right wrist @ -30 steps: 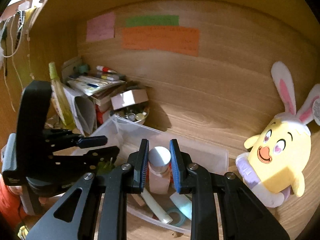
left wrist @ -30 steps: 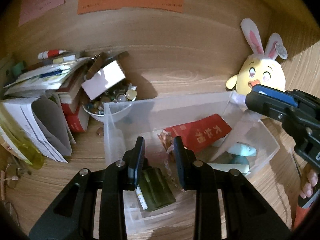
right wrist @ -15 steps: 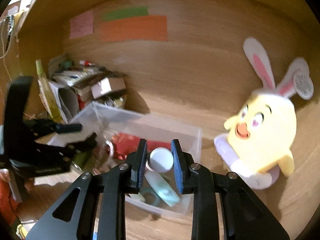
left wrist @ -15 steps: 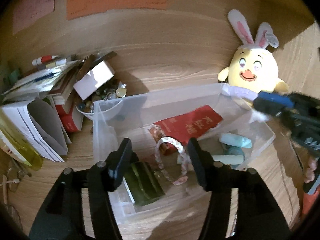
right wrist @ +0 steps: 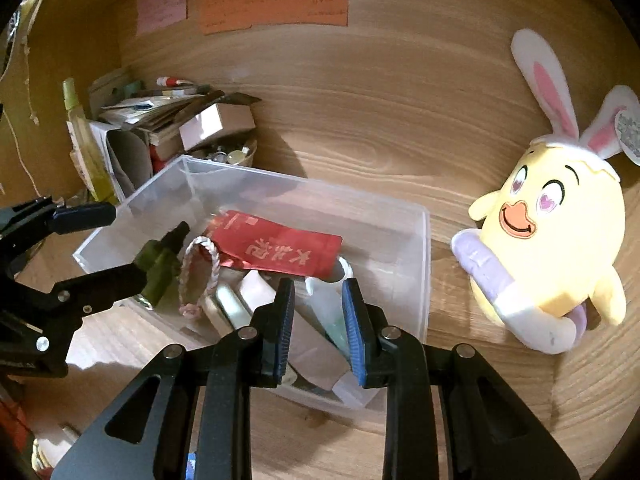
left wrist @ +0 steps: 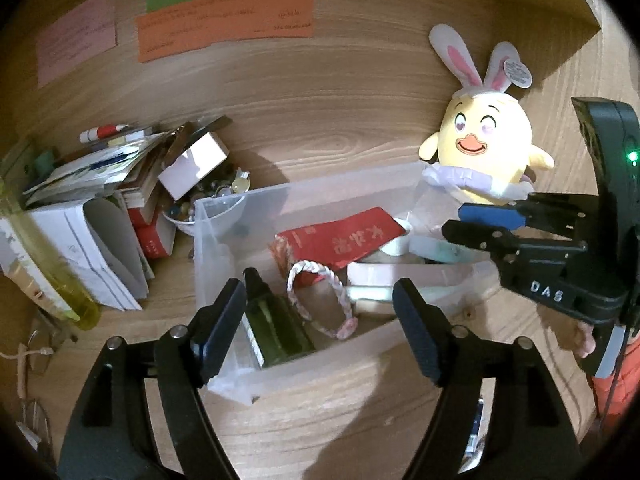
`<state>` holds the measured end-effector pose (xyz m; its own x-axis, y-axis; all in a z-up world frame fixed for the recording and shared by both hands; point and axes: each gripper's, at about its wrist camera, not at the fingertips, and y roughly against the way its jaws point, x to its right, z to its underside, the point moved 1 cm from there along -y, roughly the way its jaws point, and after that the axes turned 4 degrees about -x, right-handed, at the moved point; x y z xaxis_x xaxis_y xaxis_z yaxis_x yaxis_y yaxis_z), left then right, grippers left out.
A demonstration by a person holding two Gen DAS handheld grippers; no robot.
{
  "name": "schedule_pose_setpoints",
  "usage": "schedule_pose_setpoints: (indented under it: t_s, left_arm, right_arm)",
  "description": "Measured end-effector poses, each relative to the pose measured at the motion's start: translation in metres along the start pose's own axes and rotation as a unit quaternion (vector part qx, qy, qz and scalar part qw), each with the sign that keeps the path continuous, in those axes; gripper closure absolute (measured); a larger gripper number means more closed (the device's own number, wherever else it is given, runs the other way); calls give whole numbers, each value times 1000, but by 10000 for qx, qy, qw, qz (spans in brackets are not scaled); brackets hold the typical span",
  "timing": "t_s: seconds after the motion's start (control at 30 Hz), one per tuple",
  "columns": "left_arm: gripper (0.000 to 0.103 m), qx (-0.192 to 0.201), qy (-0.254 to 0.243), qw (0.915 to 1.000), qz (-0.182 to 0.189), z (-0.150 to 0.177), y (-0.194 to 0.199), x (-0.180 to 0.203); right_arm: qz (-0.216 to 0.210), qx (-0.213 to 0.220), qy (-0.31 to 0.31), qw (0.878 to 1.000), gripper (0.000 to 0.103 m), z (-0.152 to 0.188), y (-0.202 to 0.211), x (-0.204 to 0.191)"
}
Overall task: Organize objects
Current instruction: 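Carry the pink charm and pale pink tube into the clear box and release both, then grasp the blue Max card box with the left gripper while the right grasps the brown bead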
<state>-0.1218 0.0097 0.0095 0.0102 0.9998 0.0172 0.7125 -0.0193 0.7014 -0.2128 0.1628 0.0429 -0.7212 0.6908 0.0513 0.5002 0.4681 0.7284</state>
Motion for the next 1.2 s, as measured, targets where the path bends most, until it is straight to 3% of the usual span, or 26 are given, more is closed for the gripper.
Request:
schedule_pose_setpoints:
  t_s: [0.13,0.27,0.53,0.97,1.03,1.2]
  left_arm:
    - [12,43,102,9999,-21,8,9,-4]
    - [10,52,129,9998,-110,17,18,-7]
    - [8,-177,218,9995,-168,45,27,-12]
    - [8,-599,218,9980,-6,83,21,1]
    - [8,-640,164,9978,39,85,18,6]
    - [8,-687,-9,9975,160,86,11,20]
  right_arm:
    - [3,20,-33,10000,77,6,11,0]
    - [61,102,-92,9999,60,17,25,2]
    - [292,61,-155,9994,46,52,45,9]
    - [109,-646,-491,9966,46,90,2,15]
    - [54,-695,-476,9964,48,89,-5,11]
    - [-40,-852,-476,9952,68,83,-20,3]
